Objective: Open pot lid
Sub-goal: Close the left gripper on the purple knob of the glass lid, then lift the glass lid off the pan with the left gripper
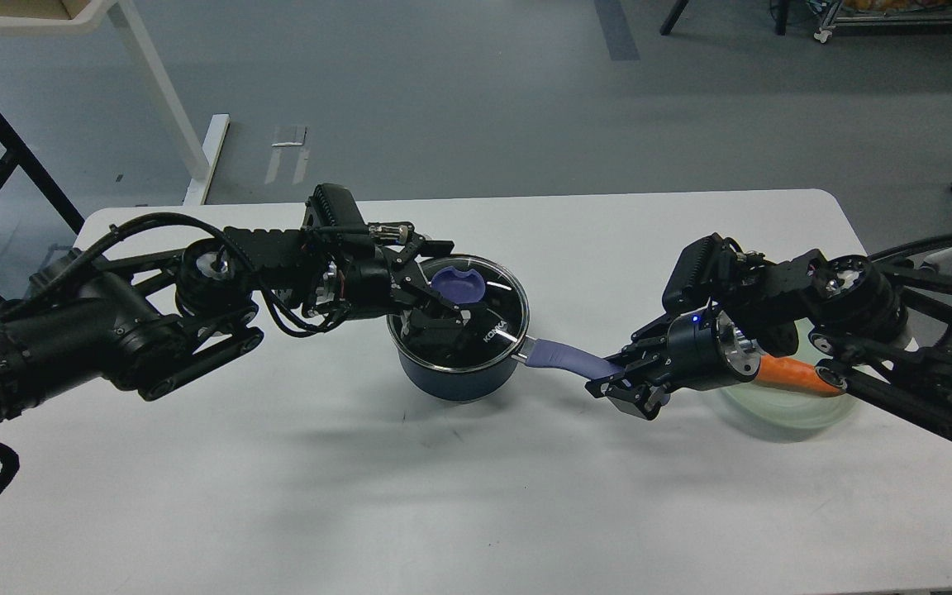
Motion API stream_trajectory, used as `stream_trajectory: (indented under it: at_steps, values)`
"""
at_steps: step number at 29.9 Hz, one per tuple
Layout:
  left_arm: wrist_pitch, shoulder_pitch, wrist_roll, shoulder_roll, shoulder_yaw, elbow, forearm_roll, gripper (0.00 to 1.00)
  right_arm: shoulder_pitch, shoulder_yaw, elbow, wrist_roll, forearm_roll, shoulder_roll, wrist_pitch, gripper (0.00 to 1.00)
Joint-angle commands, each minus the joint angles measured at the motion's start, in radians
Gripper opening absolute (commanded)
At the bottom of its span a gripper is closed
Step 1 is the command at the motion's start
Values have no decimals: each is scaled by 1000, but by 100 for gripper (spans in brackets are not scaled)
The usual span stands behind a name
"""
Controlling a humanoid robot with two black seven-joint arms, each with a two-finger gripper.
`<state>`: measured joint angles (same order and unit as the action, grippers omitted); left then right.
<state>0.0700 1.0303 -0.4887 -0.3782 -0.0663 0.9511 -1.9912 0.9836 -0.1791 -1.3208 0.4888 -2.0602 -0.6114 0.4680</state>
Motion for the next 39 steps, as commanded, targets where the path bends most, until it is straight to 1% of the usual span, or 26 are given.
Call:
stream_trajectory:
  at_steps: [1,6,8,10,11,15,17,19,20,24,26,29,32,37,39]
  values:
    - [10,-7,0,13,8,-17,0,99,0,0,0,0,0,1,0,33]
    - [24,-7,0,16,19,-28,2,94,0,0,0,0,0,-1,0,33]
    - [28,-9,0,16,20,-29,2,84,0,0,0,0,0,-1,0,34]
    - [37,-9,0,16,20,-31,2,72,0,0,0,0,0,-1,0,34]
    - [37,-9,0,16,20,-31,2,69,0,0,0,0,0,-1,0,34]
    - [39,-21,0,16,20,-31,2,65,0,0,0,0,0,-1,0,34]
    - [39,-21,0,16,20,-29,2,59,0,0,0,0,0,-2,0,34]
    - [39,-19,0,16,19,-31,3,49,0,0,0,0,0,-4,-2,34]
    - [43,-16,0,16,19,-29,3,46,0,0,0,0,0,-5,-2,33]
    - [50,-10,0,-4,16,-9,6,45,0,0,0,0,0,-10,-2,34]
    - [53,-3,0,-34,13,5,9,45,0,0,0,0,0,-10,-2,34]
    - [56,33,0,-117,13,47,14,45,-3,0,0,0,0,-10,-2,34]
    - [59,39,0,-221,13,109,14,45,-5,0,0,0,0,-10,-2,34]
    - [92,16,0,-408,19,190,54,46,-5,0,0,0,0,-8,-2,34]
    - [114,-22,0,-470,19,190,89,46,-3,0,0,0,0,-7,-2,34]
